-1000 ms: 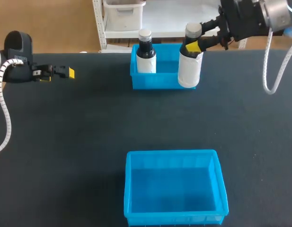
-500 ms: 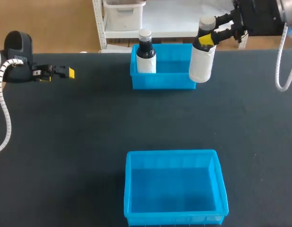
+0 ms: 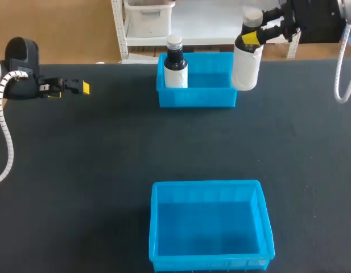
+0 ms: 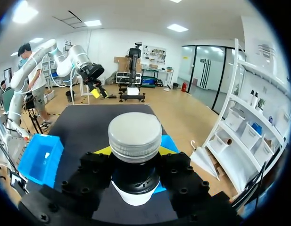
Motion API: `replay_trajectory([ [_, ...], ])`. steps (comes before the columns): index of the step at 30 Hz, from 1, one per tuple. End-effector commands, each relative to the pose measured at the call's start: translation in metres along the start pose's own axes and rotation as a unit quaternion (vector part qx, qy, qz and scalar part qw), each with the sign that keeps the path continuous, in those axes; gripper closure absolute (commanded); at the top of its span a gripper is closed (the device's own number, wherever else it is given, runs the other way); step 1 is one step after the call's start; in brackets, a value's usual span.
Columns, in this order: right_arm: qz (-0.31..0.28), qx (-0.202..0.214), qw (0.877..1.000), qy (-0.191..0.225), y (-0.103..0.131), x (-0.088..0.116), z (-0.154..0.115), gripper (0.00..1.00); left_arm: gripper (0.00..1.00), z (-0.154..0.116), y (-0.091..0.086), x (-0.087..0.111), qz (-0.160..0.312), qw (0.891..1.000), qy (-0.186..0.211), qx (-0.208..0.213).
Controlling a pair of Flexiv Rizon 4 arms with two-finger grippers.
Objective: Pick up the bottle, and place it in the far bin if it is heavy, or in the near bin if it is light.
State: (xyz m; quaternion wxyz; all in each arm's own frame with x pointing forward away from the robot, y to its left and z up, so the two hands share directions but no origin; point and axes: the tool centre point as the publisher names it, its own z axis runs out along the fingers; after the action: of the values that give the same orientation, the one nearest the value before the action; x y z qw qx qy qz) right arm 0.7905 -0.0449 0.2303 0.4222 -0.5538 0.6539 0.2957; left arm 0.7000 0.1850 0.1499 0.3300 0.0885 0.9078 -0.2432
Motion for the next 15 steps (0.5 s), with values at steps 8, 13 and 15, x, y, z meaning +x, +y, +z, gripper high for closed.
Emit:
replay_trajectory([
  [8,-0.003,-0.006,1.0,-0.004,-0.03,-0.011,0.015,1.0,0.0,0.0,0.0,0.0,0.0,1.0,0.0,0.0],
  [13,-0.001,-0.013,1.0,-0.009,-0.039,-0.014,0.029,1.0,0.0,0.0,0.0,0.0,0.0,1.0,0.0,0.0],
  [15,-0.001,-0.015,1.0,-0.01,-0.042,-0.015,0.034,1.0,0.0,0.0,0.0,0.0,0.0,1.0,0.0,0.0],
])
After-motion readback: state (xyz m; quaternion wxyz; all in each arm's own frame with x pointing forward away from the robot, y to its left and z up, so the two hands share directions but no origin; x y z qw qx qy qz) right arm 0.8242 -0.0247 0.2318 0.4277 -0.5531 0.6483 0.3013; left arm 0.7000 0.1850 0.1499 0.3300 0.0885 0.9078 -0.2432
